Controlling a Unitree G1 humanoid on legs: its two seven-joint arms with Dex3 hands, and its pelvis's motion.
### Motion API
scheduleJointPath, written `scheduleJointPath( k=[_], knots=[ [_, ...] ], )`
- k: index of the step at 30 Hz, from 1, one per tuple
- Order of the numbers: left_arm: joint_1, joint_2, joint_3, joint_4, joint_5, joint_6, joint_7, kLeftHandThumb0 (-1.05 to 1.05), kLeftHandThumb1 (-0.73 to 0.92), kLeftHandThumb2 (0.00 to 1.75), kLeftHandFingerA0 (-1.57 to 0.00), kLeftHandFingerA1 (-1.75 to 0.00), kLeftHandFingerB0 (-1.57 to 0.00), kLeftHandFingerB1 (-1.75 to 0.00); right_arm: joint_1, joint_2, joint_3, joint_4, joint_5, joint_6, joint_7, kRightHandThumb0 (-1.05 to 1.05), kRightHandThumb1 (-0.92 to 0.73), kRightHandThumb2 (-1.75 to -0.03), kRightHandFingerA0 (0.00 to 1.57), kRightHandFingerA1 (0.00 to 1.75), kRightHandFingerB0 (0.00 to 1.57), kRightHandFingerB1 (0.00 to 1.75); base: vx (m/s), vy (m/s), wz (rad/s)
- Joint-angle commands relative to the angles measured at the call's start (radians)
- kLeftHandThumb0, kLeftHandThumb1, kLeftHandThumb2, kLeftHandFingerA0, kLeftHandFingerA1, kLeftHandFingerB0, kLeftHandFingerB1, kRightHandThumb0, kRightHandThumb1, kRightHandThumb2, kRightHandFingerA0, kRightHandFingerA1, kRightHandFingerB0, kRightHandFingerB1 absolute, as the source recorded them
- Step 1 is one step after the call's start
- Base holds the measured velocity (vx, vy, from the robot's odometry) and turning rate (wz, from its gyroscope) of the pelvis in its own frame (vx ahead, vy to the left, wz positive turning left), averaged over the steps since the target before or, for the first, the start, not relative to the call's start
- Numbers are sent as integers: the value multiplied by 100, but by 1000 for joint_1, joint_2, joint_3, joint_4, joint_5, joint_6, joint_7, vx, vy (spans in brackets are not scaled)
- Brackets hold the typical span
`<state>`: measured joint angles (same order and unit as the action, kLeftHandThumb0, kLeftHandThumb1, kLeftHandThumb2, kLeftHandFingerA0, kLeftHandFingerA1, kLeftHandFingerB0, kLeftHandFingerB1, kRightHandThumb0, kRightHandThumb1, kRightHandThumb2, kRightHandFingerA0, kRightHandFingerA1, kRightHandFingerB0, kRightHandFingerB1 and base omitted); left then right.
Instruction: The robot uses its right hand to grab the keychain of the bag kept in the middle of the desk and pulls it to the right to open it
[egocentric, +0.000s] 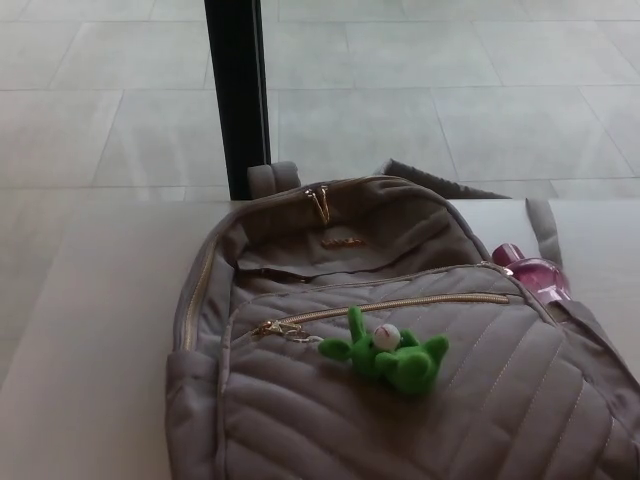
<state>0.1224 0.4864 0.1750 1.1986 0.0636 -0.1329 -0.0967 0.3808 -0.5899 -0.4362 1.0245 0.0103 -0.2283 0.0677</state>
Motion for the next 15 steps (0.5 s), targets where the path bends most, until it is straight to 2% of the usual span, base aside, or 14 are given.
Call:
scheduleJointPath(
  k=[1,2,3,4,5,7,9,10,11,12,13,14,15],
  knots=[
    [-15,21,21,27,-27,-43,-32,-53,55,57,-76,-60,-67,-44,-47,-37,-73,-39,99,20,42,-73,-55,-86,65,89,5,27,0,0,0],
    [-14,22,18,32,-23,-51,-34,-56,55,57,-80,-68,-70,-45,-69,-32,-109,-86,145,42,59,-71,-52,-90,43,70,2,19,0,0,0],
    [-13,21,12,38,-16,-64,-37,-56,55,57,-80,-68,-70,-45,-100,-27,-165,-155,214,75,84,-71,-52,-90,43,70,2,19,0,0,0],
    [-12,18,11,40,-15,-65,-36,-56,55,57,-80,-68,-70,-45,-97,-28,-171,-158,212,79,87,-71,-52,-90,43,70,2,19,0,0,0],
    [-11,16,17,38,-22,-61,-42,-56,55,57,-77,-67,-69,-45,-131,-35,-190,-172,232,102,102,-74,-68,-60,34,54,0,22,0,0,0],
    [-12,15,14,42,-18,-64,-37,-57,55,57,-79,-67,-70,-46,-172,-36,-212,-240,252,123,95,-72,-68,-60,39,53,2,21,0,0,0],
    [-15,12,14,51,-17,-62,-31,-57,54,57,-78,-65,-68,-45,-253,-46,-232,-359,277,177,75,-73,-69,-61,33,51,3,21,0,0,0],
    [-14,12,13,49,-17,-66,-31,-56,54,57,-78,-66,-71,-46,-295,-38,-240,-451,305,213,53,-74,-67,-61,48,60,8,22,0,0,0],
    [-10,11,13,48,-17,-69,-32,-57,54,57,-80,-72,-70,-46,-334,-34,-243,-542,319,257,33,-75,-55,-89,49,64,5,29,0,0,0],
    [-5,11,7,45,-10,-76,-26,-57,55,57,-79,-71,-71,-46,-375,-34,-238,-600,328,293,18,-77,-57,-67,49,56,10,31,0,0,0],
    [-5,10,9,45,-12,-73,-25,-56,55,57,-82,-73,-72,-47,-406,-36,-230,-624,326,302,16,-74,-66,-61,54,53,15,30,0,0,0],
    [-6,8,14,46,-17,-67,-28,-56,55,57,-82,-73,-72,-47,-429,-38,-223,-632,321,300,18,-74,-66,-61,54,53,15,30,0,0,0],
    [-14,10,10,55,-12,-59,-27,-56,55,57,-81,-67,-70,-46,-474,-28,-223,-713,401,343,58,-75,-60,-58,50,61,21,41,0,0,0]
  ],
)
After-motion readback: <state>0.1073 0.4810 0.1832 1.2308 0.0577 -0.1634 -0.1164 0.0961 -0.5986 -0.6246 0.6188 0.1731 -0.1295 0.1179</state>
